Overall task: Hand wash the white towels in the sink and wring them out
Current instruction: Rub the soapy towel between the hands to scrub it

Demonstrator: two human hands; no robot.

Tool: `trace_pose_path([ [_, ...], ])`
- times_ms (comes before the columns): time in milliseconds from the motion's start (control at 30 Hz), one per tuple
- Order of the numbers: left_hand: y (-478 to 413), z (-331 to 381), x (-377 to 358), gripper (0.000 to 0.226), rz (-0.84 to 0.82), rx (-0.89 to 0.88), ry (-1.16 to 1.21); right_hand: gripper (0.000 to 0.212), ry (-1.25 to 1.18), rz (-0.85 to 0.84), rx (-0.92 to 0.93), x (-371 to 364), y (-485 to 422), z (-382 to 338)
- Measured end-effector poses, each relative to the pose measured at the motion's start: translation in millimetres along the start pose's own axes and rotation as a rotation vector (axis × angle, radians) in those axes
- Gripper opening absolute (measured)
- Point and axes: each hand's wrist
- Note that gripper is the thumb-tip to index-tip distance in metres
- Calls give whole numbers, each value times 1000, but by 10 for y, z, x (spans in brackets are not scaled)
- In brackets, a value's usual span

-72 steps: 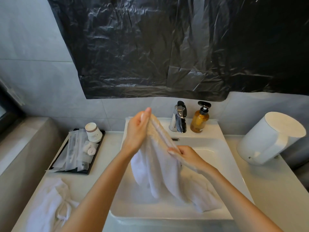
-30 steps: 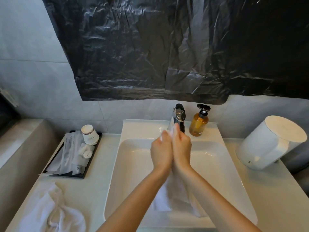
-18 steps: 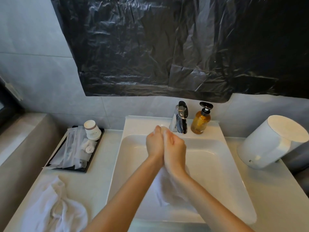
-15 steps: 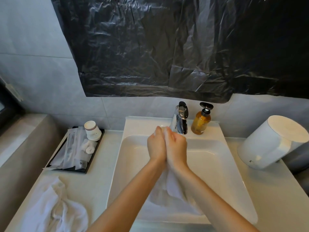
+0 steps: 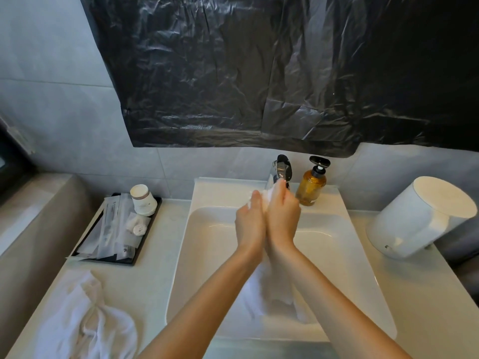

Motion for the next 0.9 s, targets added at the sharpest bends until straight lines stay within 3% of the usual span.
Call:
trace_pose_path([
  [133, -117, 44, 129, 37, 22, -11, -2, 48, 128, -228, 104, -41, 247, 32],
  [300, -20, -35, 7, 38, -43, 12, 0, 48, -44, 22, -60, -16, -58, -41],
  [467, -133, 57, 129, 39, 36, -26, -56, 46, 103, -218, 70, -48, 240, 31],
  [633, 4, -40, -6, 36, -52, 34, -25, 46, -59, 32, -113, -11, -91, -9],
  [800, -86, 36, 135, 37, 34, 4, 26, 35, 47, -313, 47, -48, 252, 113],
  [900, 40, -97, 23, 37, -33, 8, -60, 43, -50, -32, -140, -30, -113, 32],
])
Point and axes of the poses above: each hand's wrist, its own y-axis away from the middle knuckle, its own x-axis out of the back of the hand, z = x × y, and after that the axes turned 10 degrees about -z, right-handed
